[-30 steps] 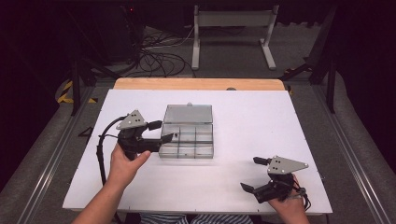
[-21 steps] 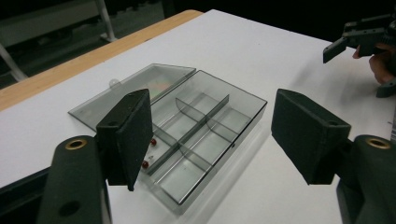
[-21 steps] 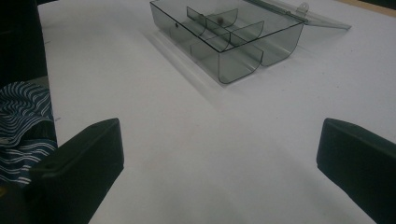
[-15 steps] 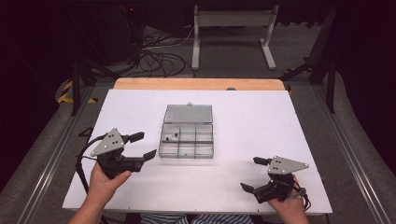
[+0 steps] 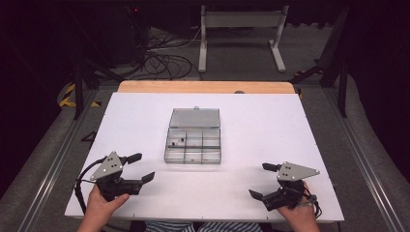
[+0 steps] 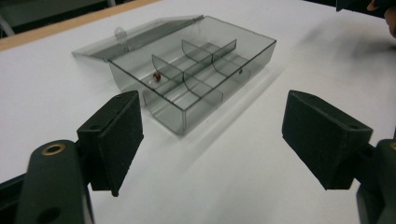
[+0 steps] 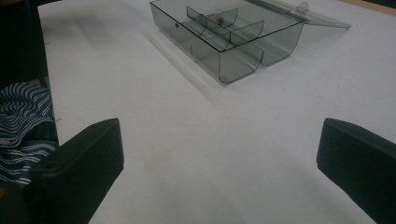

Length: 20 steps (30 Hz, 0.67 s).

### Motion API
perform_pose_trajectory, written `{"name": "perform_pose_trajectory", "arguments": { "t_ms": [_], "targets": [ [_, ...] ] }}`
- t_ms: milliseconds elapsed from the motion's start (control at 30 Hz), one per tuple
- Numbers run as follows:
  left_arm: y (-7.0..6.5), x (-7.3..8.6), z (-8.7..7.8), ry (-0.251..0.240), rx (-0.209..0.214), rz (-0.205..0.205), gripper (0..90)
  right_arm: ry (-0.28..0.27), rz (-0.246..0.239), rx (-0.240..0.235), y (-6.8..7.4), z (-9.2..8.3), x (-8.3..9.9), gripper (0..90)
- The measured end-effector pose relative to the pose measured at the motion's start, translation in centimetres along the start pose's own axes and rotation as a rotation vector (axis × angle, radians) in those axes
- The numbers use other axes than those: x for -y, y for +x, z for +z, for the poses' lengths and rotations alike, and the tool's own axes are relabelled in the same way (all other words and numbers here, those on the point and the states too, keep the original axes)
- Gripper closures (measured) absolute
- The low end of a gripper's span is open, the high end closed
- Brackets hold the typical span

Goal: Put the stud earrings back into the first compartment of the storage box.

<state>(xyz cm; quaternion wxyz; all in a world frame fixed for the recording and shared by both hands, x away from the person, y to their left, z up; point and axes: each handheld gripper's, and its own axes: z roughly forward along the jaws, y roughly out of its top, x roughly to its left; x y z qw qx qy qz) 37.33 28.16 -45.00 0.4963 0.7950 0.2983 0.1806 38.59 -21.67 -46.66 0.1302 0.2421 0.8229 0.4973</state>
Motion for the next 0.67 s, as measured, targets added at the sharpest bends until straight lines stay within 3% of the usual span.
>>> {"name": "perform_pose_trajectory", "arguments": {
  "t_ms": [233,333,433,633,667],
  "targets": [
    [0.0,2.1,0.1,0.023,-0.015,0.000,20.8,0.000,-0.002,0.003,0.0,-0.1,0.0,1.4],
    [-0.1,2.8,0.2,0.010,0.003,-0.021,20.9,-0.001,-0.004,0.005,0.0,-0.2,0.0,1.4],
    [-0.2,2.8,0.4,0.028,-0.016,0.017,20.9,-0.003,-0.004,0.010,-0.1,-0.4,0.1,1.4],
    [0.1,2.7,0.3,0.010,0.024,-0.093,20.9,-0.007,-0.001,0.011,-0.2,-0.6,0.2,1.4],
    [0.2,2.7,0.3,0.003,0.024,-0.097,20.9,-0.007,-0.002,0.009,-0.2,-0.6,0.2,1.4]
  ]
}}
